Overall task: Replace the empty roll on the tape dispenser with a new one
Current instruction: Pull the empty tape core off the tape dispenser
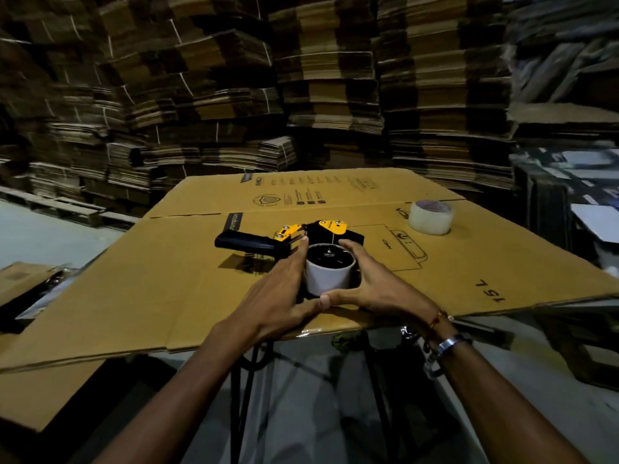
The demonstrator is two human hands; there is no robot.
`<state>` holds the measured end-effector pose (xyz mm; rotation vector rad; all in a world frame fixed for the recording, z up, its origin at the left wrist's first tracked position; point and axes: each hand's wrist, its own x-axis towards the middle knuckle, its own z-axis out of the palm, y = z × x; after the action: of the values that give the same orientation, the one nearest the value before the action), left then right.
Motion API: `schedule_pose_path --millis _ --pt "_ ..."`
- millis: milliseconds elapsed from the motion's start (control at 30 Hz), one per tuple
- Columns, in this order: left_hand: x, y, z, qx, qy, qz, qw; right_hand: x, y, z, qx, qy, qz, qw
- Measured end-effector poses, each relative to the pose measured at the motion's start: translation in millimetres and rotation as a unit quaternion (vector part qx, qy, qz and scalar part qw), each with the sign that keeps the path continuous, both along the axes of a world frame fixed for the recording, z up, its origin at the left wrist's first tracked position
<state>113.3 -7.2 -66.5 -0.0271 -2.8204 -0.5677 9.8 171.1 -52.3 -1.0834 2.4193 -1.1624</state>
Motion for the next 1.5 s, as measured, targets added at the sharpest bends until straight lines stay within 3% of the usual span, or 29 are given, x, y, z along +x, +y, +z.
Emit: schedule_pose_path --millis 133,733,1500 --pt "-12 -6 -3 0.074 -0.026 0.002 0.997 -2 -6 2 0.015 0.000 -0.017 1.000" --pt "-31 10 -7 0.030 0.024 0.078 0.996 -6 -9 0 -0.020 0.029 -0.035 0.999" --pt "-27 10 -4 0.092 0.052 0.059 0.993 -7 -13 -5 -0.029 0.097 -0.076 0.992"
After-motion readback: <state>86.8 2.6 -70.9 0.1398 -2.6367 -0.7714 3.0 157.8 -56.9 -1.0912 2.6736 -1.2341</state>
